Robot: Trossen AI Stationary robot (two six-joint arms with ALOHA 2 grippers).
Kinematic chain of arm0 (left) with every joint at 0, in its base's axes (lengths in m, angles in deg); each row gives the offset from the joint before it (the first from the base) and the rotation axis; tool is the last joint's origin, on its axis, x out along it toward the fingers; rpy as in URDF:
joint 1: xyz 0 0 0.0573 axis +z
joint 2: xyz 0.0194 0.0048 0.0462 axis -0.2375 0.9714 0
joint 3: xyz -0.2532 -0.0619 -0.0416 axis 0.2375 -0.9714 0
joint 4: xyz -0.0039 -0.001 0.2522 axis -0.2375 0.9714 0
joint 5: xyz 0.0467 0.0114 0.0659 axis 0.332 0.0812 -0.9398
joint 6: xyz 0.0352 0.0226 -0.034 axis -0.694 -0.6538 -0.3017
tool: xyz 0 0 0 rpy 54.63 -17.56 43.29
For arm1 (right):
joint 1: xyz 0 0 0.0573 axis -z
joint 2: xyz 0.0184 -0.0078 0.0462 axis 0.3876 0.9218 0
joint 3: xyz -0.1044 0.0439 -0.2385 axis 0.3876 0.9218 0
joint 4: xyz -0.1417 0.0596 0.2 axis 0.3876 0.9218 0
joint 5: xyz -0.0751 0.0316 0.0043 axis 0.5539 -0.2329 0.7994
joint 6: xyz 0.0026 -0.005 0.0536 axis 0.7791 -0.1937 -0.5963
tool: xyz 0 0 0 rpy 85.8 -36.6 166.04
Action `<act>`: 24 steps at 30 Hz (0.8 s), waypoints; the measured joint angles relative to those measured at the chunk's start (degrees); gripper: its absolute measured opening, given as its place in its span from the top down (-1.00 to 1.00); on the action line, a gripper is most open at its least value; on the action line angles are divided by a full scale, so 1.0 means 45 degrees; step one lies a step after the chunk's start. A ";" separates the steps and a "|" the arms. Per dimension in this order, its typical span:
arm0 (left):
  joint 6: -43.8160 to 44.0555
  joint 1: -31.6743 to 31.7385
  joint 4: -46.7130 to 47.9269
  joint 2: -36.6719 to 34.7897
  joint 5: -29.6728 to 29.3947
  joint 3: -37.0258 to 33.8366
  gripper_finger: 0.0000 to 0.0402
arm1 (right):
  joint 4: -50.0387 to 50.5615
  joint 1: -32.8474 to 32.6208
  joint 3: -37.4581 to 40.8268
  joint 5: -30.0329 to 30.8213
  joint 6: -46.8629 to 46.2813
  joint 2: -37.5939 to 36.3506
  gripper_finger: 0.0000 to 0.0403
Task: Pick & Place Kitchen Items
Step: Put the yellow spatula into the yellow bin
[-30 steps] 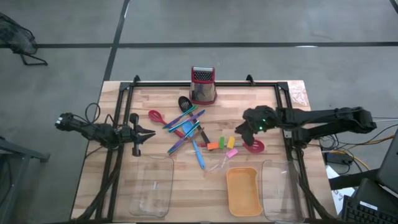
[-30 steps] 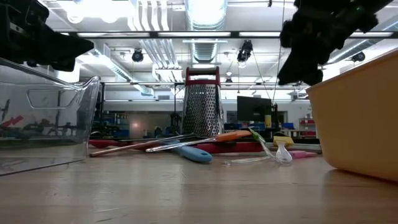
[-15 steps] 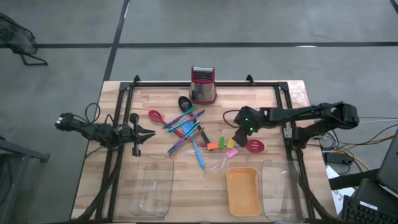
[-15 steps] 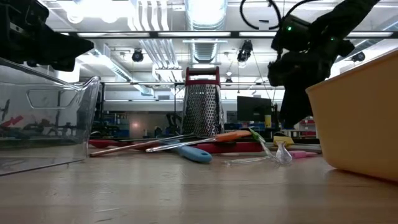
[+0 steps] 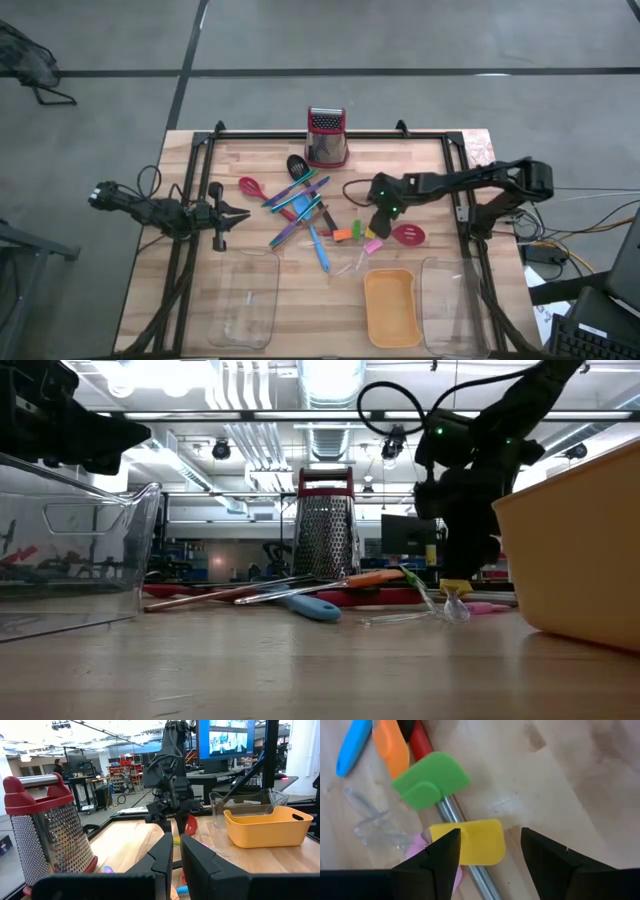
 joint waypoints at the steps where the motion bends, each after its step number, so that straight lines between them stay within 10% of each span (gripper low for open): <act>1: 0.0000 -0.0001 0.0000 0.0005 0.0000 -0.0004 0.79 | -0.0013 0.0000 -0.0034 -0.0027 0.0044 0.0091 -0.03; 24: 0.0000 0.0000 0.0000 0.0005 0.0004 -0.0005 0.79 | 0.0002 0.0000 -0.0119 -0.1148 0.0700 0.0227 0.47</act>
